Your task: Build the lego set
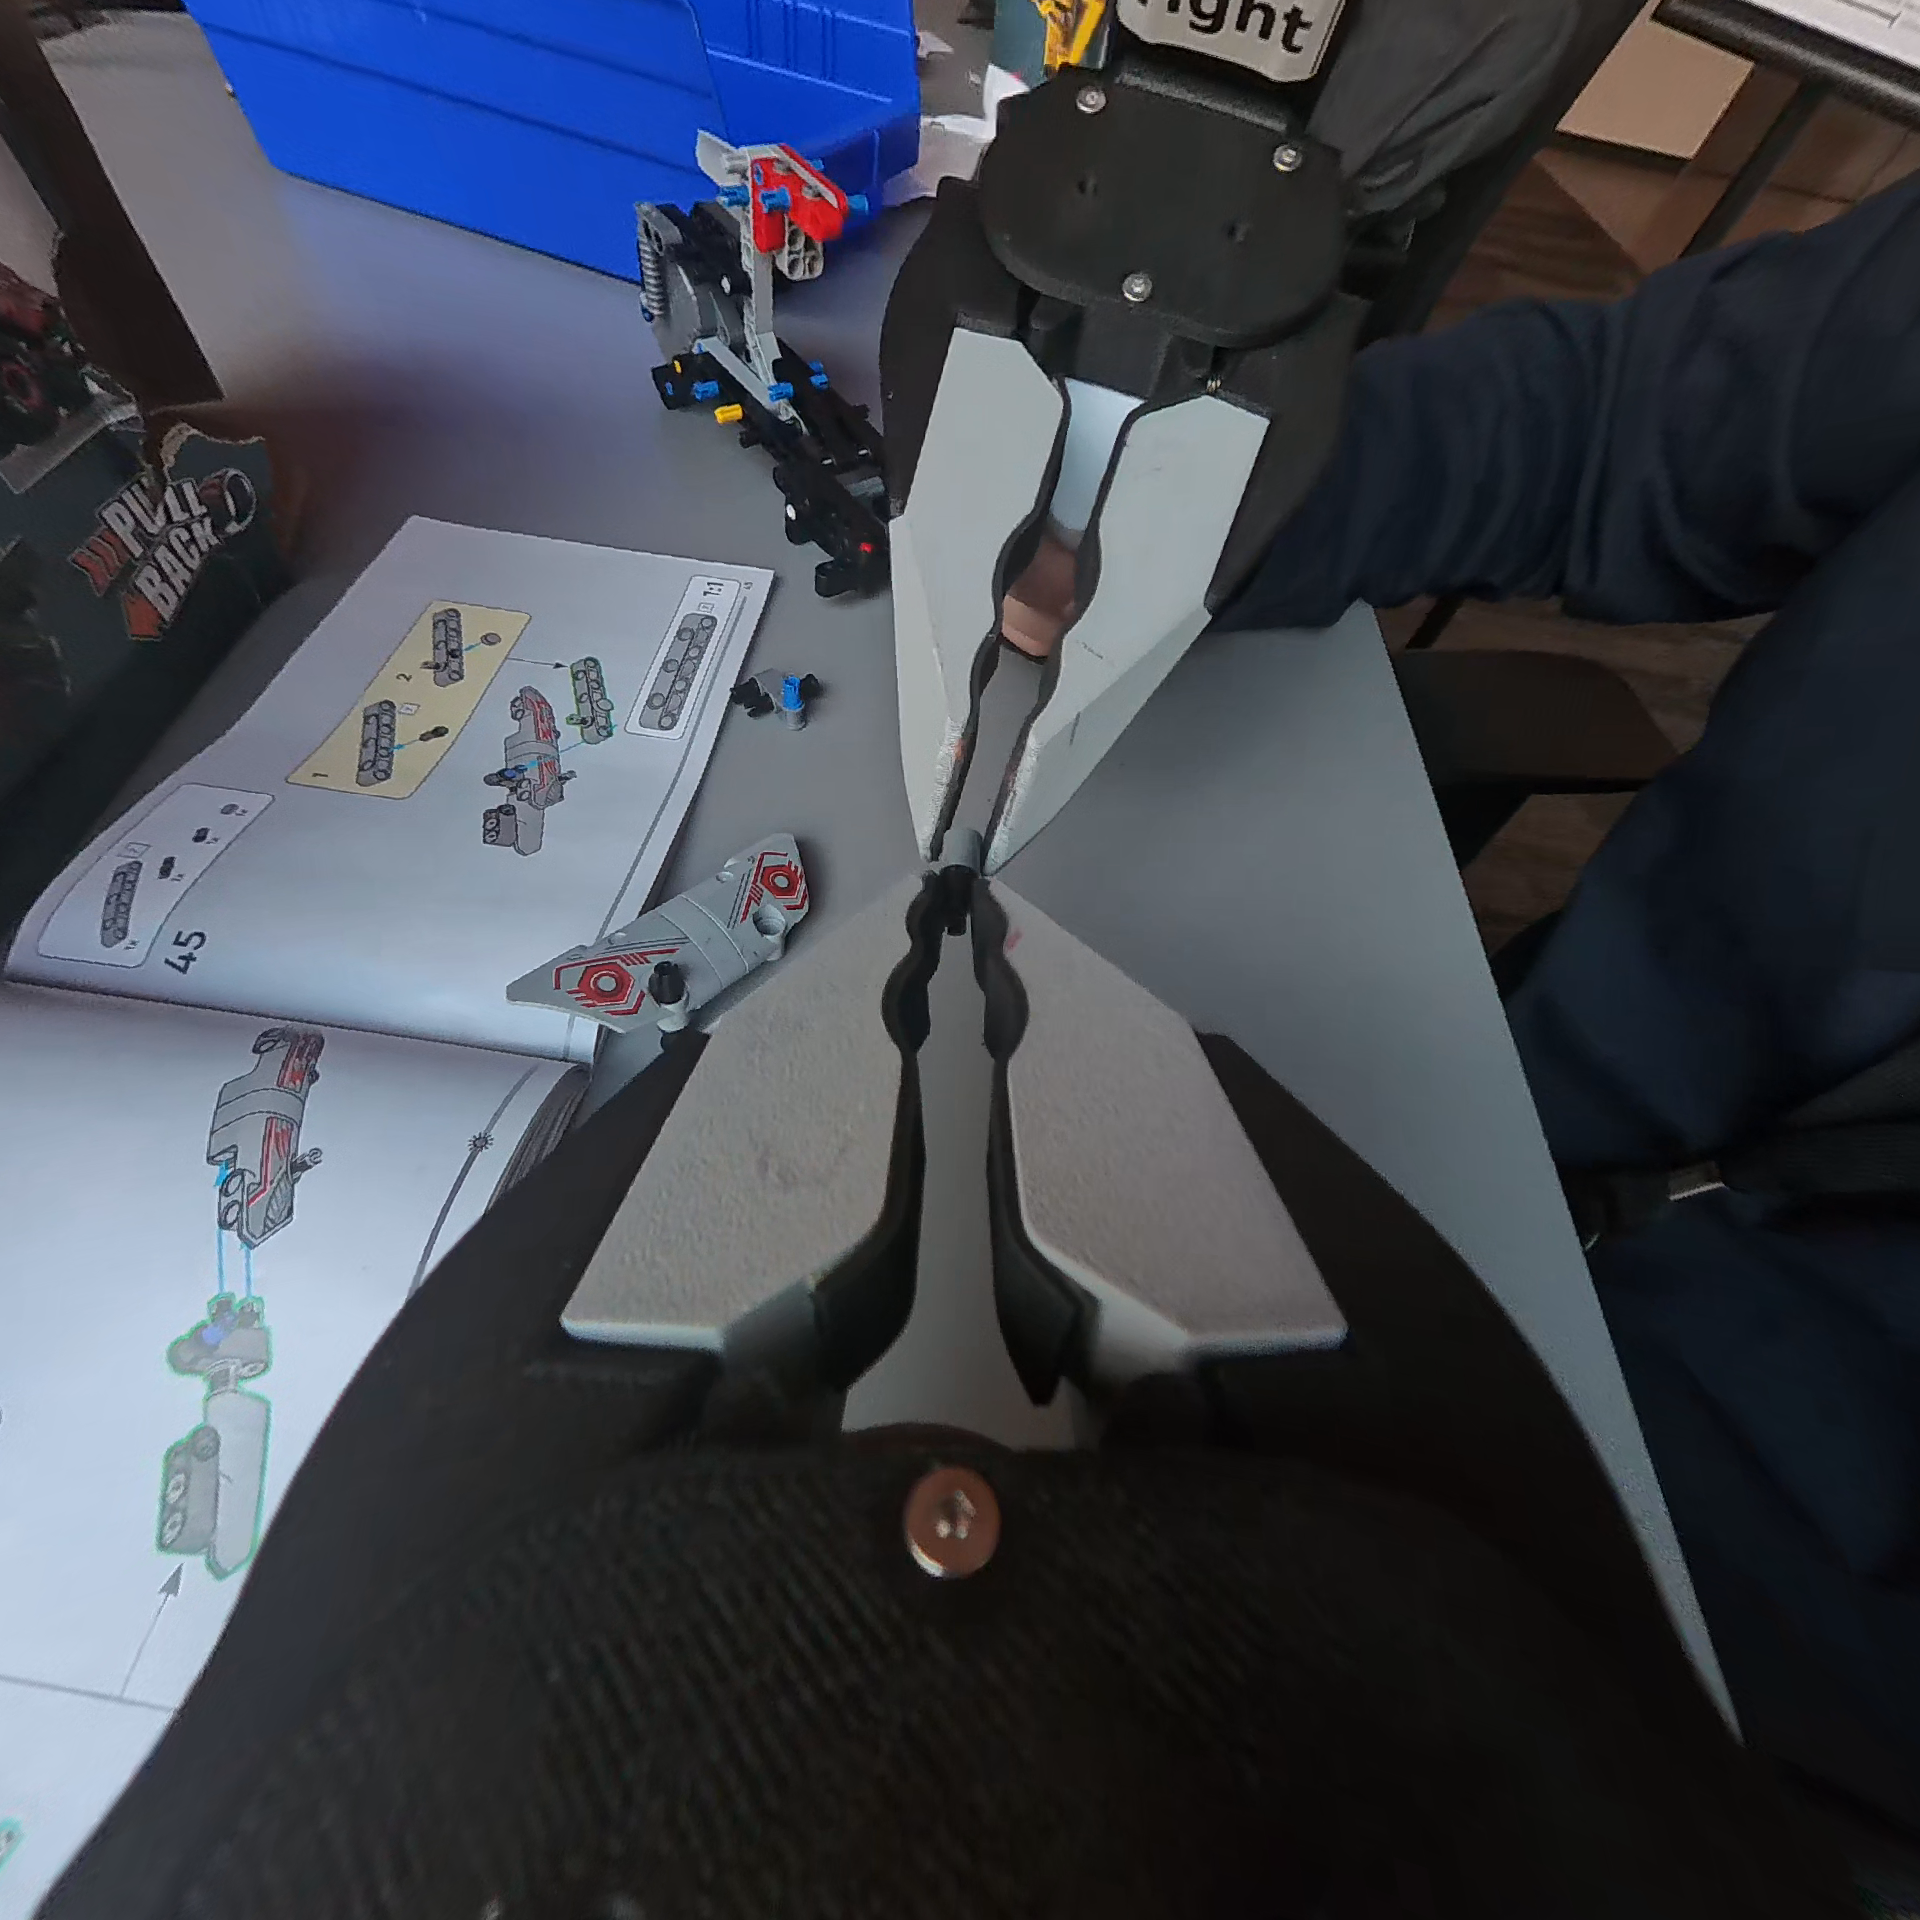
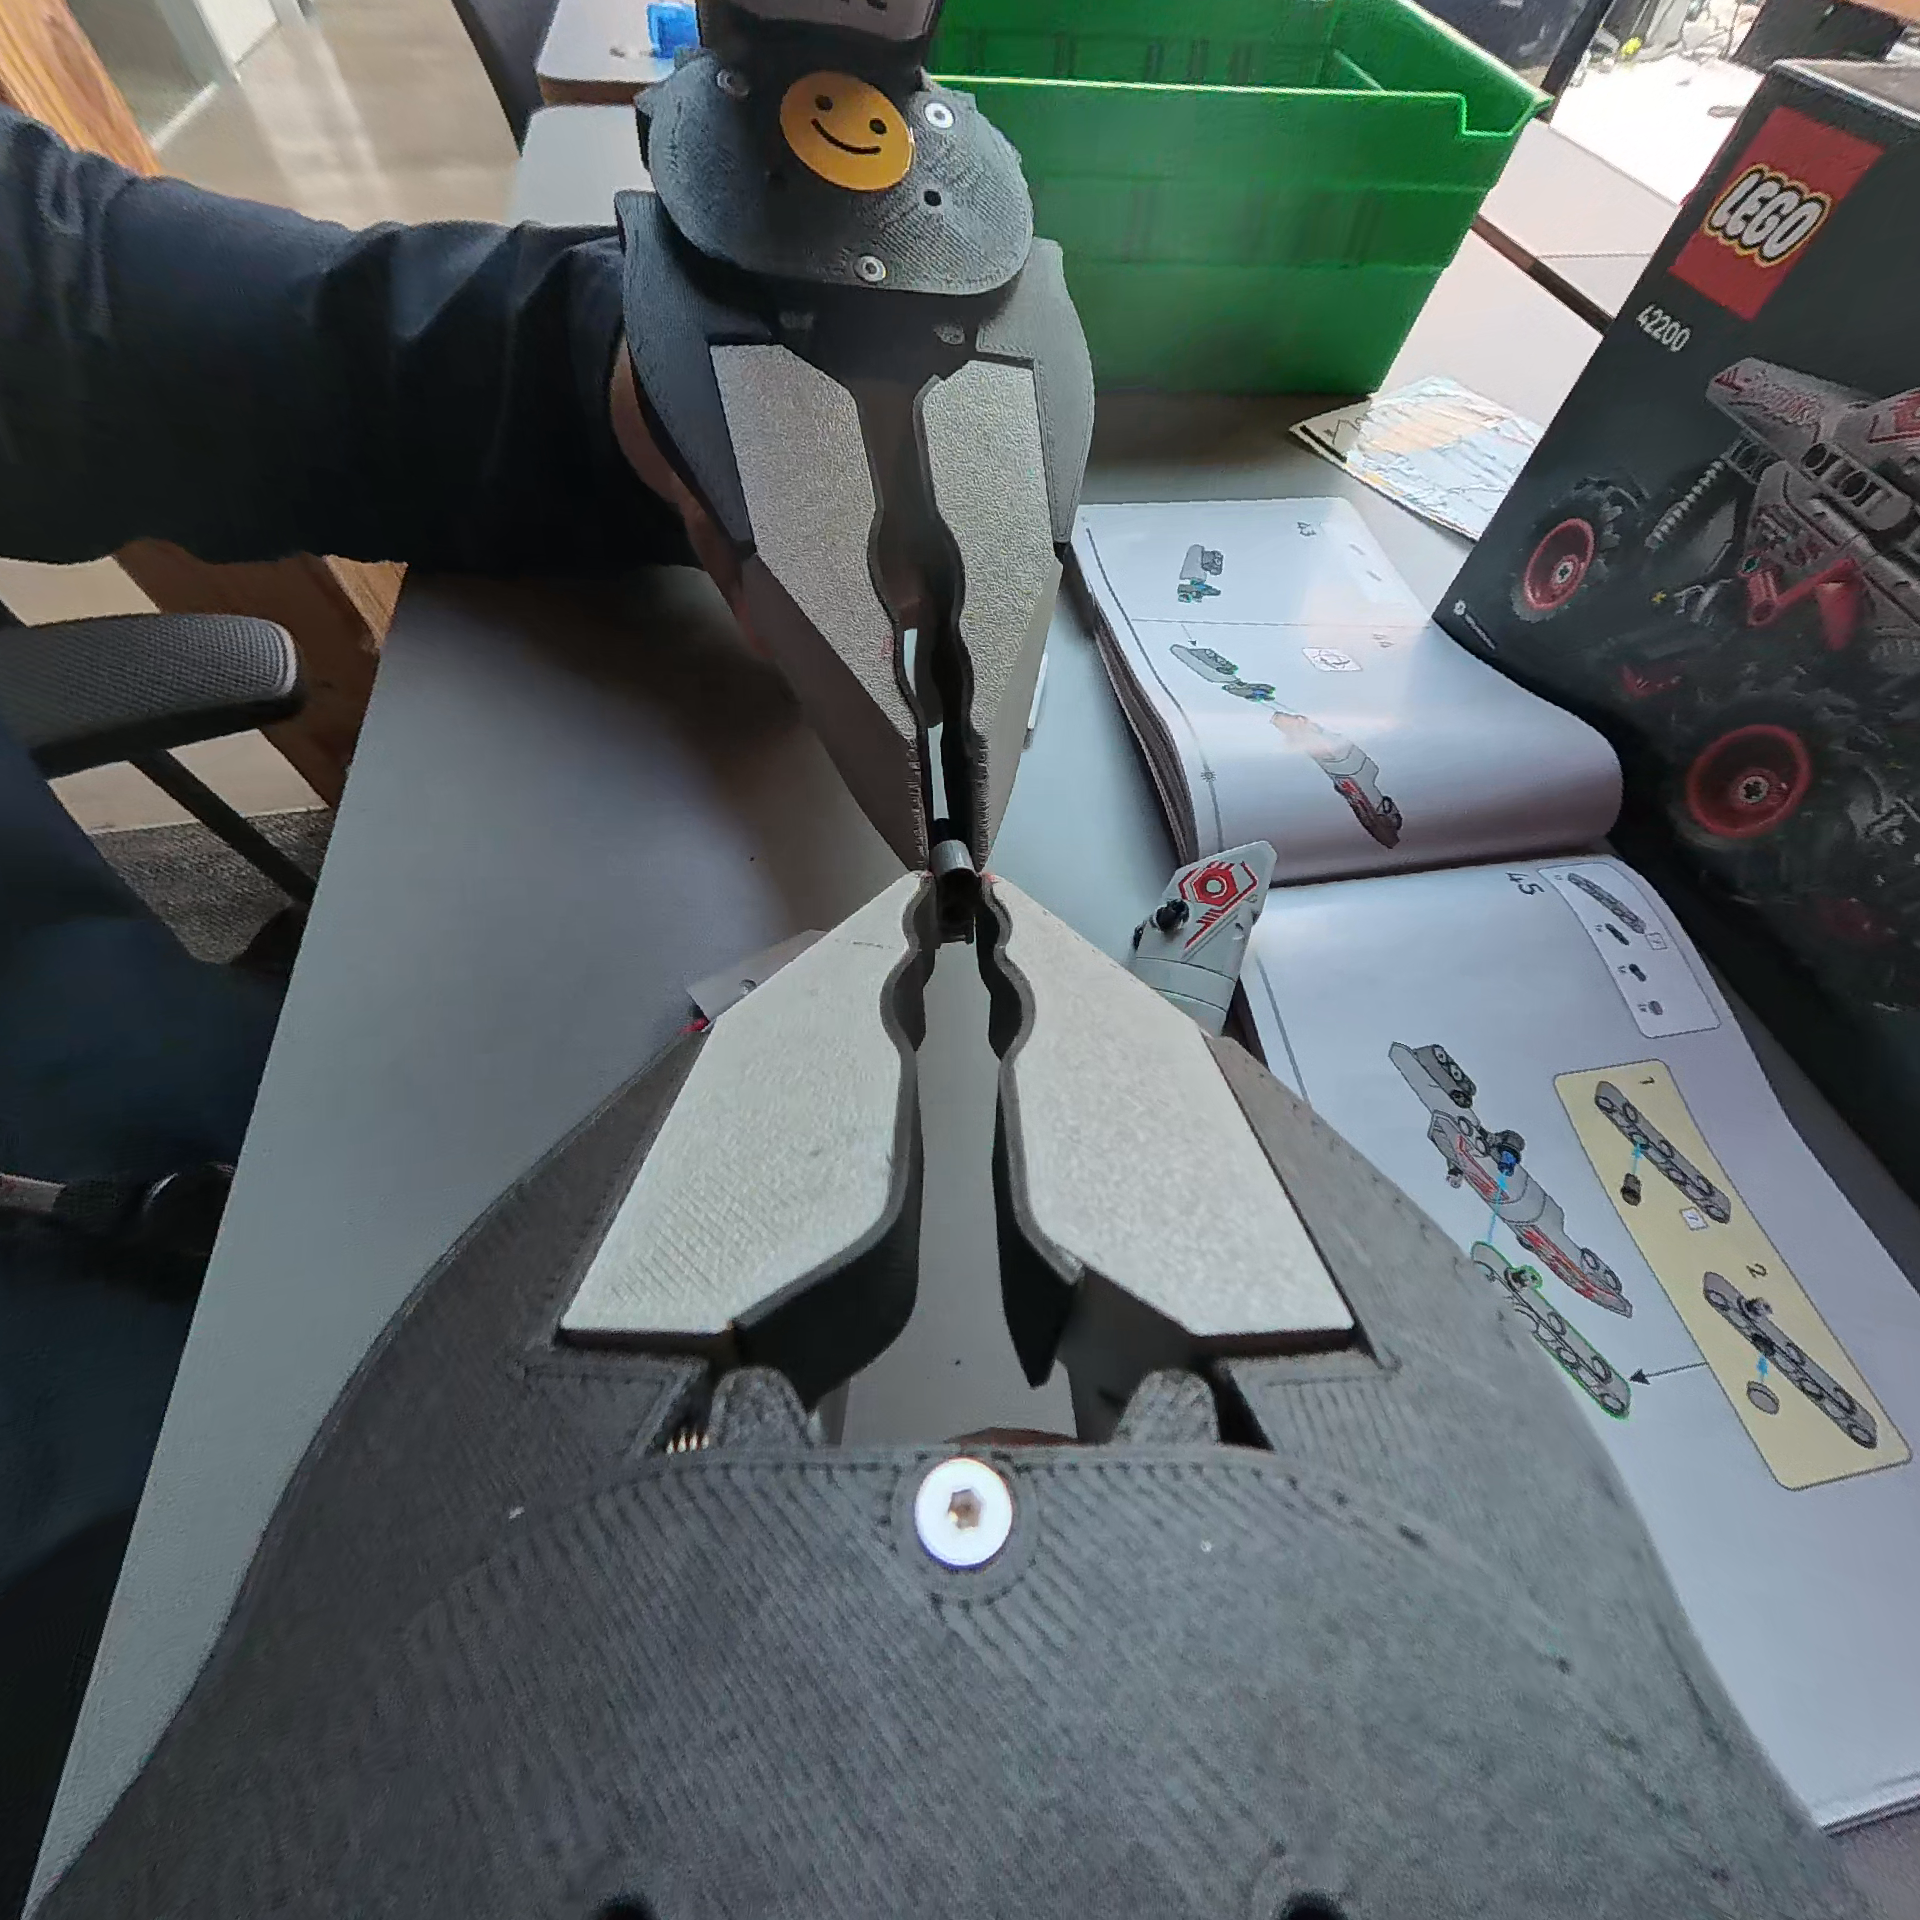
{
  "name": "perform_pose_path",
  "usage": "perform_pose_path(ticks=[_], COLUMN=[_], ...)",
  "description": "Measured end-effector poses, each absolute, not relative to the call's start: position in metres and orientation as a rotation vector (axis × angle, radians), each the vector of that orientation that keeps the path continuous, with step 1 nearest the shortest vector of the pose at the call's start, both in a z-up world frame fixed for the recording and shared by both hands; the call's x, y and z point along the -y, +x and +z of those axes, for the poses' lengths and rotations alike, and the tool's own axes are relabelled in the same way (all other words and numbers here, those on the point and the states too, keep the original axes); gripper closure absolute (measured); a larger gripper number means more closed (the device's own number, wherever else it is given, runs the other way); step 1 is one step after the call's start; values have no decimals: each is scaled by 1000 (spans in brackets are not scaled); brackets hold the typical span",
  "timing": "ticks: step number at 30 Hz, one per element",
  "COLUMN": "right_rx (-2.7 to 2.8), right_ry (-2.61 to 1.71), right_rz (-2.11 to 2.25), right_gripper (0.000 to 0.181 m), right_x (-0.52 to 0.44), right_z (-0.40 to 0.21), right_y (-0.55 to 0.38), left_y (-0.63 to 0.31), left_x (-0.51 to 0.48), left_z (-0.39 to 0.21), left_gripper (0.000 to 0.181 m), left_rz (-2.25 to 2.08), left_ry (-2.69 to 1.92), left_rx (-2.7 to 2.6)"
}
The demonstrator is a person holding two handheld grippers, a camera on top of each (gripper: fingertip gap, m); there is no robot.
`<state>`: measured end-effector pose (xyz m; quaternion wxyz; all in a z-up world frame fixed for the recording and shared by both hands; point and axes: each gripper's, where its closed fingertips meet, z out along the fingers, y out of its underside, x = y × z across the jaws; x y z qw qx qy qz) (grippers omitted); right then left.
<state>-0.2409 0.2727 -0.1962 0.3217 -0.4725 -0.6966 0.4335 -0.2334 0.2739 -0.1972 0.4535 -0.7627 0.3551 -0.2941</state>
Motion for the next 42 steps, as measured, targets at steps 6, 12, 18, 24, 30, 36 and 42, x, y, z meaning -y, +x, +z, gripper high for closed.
perform_pose_path(ticks=[6,12,18,24,30,36,42], right_rx=[1795,1810,1812,1857,2001,2064,2055], right_ry=[-1215,-1245,-1264,-1351,-1491,-1622,-1765], right_rz=[1215,1205,1183,1174,1128,1234,1327], right_gripper=[175,173,175,176,176,176,176], right_x=[-272,-275,-277,-281,-272,-250,-239], right_z=[-187,-192,-196,-207,-237,-243,-247], right_y=[-239,-240,-241,-238,-232,-225,-221], left_y=[-231,-229,-231,-246,-243,-230,-228], left_x=[-273,-276,-280,-265,-243,-235,-231], left_z=[-186,-181,-185,-215,-229,-246,-251], left_gripper=[180,180,180,167,160,161,180], left_rz=[-733,-720,-703,-809,-995,-1030,-992], left_ry=[-1819,-1784,-1807,-2068,-2185,-2273,-2305], left_rx=[-870,-849,-826,-852,-871,-890,-870])
